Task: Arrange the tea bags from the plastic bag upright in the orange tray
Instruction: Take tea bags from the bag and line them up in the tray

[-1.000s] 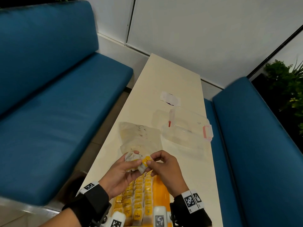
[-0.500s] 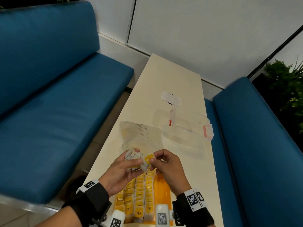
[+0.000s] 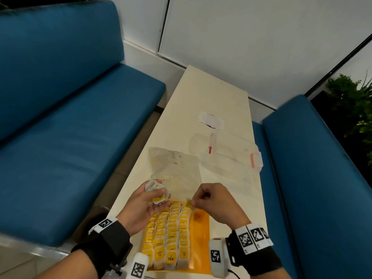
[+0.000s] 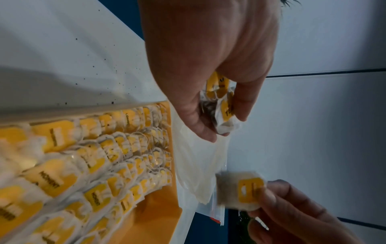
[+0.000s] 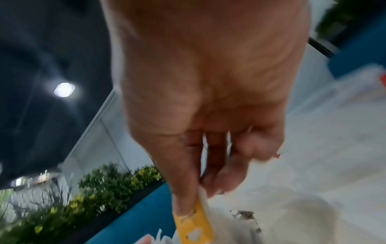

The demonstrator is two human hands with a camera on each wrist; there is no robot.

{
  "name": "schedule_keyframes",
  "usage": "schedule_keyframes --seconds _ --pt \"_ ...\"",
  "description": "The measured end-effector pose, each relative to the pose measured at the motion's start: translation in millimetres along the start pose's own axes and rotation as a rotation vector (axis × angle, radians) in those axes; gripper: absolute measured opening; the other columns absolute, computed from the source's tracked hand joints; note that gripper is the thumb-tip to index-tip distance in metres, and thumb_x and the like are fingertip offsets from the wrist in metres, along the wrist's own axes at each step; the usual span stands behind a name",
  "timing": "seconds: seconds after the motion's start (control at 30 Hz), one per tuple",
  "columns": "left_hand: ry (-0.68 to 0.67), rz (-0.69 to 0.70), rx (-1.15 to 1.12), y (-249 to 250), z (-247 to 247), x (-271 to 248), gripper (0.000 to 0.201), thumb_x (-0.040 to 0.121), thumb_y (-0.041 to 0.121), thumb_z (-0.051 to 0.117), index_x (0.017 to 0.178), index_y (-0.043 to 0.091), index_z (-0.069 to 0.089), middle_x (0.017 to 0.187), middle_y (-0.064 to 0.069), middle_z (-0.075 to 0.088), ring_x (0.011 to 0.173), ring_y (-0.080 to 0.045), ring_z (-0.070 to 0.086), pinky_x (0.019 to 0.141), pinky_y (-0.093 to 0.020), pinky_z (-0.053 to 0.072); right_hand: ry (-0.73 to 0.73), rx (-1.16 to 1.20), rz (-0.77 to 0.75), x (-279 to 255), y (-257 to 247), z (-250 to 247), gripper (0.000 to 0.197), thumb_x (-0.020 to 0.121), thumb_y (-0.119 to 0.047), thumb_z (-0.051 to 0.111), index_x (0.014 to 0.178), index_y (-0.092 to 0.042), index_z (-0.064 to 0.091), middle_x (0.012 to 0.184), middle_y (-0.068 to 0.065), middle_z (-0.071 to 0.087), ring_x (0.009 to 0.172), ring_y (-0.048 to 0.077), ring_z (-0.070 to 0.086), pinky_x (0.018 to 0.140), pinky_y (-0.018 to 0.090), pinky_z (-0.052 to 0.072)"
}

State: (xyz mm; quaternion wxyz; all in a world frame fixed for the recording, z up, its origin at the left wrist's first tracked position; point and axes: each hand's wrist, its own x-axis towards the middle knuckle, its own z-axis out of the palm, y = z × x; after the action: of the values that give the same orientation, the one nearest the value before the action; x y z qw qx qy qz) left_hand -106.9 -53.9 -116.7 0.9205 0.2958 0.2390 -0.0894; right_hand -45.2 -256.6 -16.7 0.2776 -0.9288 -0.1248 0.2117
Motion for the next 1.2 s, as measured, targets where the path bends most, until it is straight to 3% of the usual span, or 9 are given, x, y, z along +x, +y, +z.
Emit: schedule_keyframes --seconds 0.1,0.3,0.43,0.53,0.7,0.83,0.93,1.07,1.2 --pt "-0.013 0.0 0.077 -0.1 1.8 -2.2 0.037 0.084 -0.001 0.074 0.117 0.011 0.064 0.103 -0.014 0.069 0.089 -0.028 0.072 0.077 -0.038 0.062 0.02 -0.106 0.028 1.3 6.6 4.3 0.015 0.085 -0.016 0.071 0.076 -0.024 0.064 0.077 -0.009 0.065 0.069 0.003 0.058 0.059 0.016 0.044" --pt "-0.071 0.018 0.278 -1.1 7.3 -5.4 0.04 0.078 0.002 0.081 0.114 0.008 0.063 0.097 -0.013 0.068 0.086 -0.027 0.07 0.076 -0.04 0.057 0.007 0.005 0.012 -0.3 1.8 9.8 0.014 0.091 -0.01 0.062 0.083 -0.02 0.058 0.079 0.002 0.067 0.06 0.016 0.068 0.061 0.034 0.053" --pt "-0.2 0.035 0.488 -1.3 14.3 -10.9 0.034 0.077 0.003 0.084 0.106 0.009 0.069 0.111 -0.013 0.072 0.091 -0.026 0.071 0.074 -0.035 0.058 -0.015 0.016 0.008 -2.5 1.1 15.0 0.011 0.093 -0.012 0.06 0.086 -0.02 0.057 0.073 -0.001 0.066 0.057 0.012 0.068 0.06 0.028 0.05" --pt "-0.282 0.052 0.598 -2.4 18.5 -11.6 0.031 0.076 -0.002 0.083 0.105 0.008 0.074 0.118 -0.011 0.072 0.096 -0.026 0.072 0.075 -0.035 0.058 -0.002 0.081 -0.008 -2.6 1.3 18.1 0.01 0.094 -0.011 0.06 0.087 -0.018 0.057 0.072 0.003 0.067 0.057 0.012 0.068 0.063 0.03 0.052" --pt "-0.361 0.023 0.776 -3.3 17.7 -12.5 0.037 0.077 0.001 0.084 0.111 0.015 0.077 0.11 -0.013 0.075 0.095 -0.024 0.071 0.085 -0.041 0.058 0.048 0.159 -0.005 -1.8 8.5 22.0 0.01 0.093 -0.01 0.061 0.087 -0.016 0.058 0.07 0.002 0.067 0.059 0.016 0.069 0.062 0.031 0.052" --pt "-0.339 0.022 0.791 -7.9 15.0 -11.1 0.04 0.078 0.001 0.083 0.114 0.019 0.077 0.11 -0.011 0.076 0.104 -0.032 0.071 0.093 -0.048 0.057 0.072 0.282 0.041 -0.7 21.2 31.5 0.007 0.091 -0.009 0.066 0.091 -0.014 0.061 0.072 0.006 0.066 0.06 0.023 0.071 0.054 0.027 0.049" --pt "-0.35 0.016 0.769 -11.9 12.9 -10.7 0.043 0.08 0.001 0.081 0.119 0.018 0.075 0.115 -0.007 0.076 0.111 -0.029 0.07 0.1 -0.049 0.055 0.051 0.46 0.119 -2.2 30.4 37.4 0.013 0.088 -0.004 0.07 0.099 -0.007 0.063 0.072 0.007 0.064 0.062 0.024 0.07 0.047 0.026 0.042" --pt "-0.365 -0.007 0.751 -17.9 10.3 -10.8 0.045 0.081 0.0 0.08 0.122 0.019 0.074 0.119 -0.006 0.075 0.115 -0.026 0.069 0.102 -0.047 0.054 0.017 0.612 0.194 -4.0 36.5 41.5 0.017 0.087 -0.002 0.071 0.102 0.0 0.064 0.078 0.018 0.07 0.064 0.023 0.069 0.049 0.028 0.042" --pt "-0.384 -0.025 0.717 -22.3 9.2 -9.7 0.045 0.083 0.0 0.078 0.124 0.016 0.072 0.12 -0.008 0.074 0.116 -0.026 0.069 0.103 -0.046 0.053 -0.002 0.661 0.199 -6.0 39.3 43.0 0.015 0.087 0.0 0.07 0.098 0.008 0.064 0.071 0.016 0.071 0.06 0.02 0.067 0.048 0.024 0.042"
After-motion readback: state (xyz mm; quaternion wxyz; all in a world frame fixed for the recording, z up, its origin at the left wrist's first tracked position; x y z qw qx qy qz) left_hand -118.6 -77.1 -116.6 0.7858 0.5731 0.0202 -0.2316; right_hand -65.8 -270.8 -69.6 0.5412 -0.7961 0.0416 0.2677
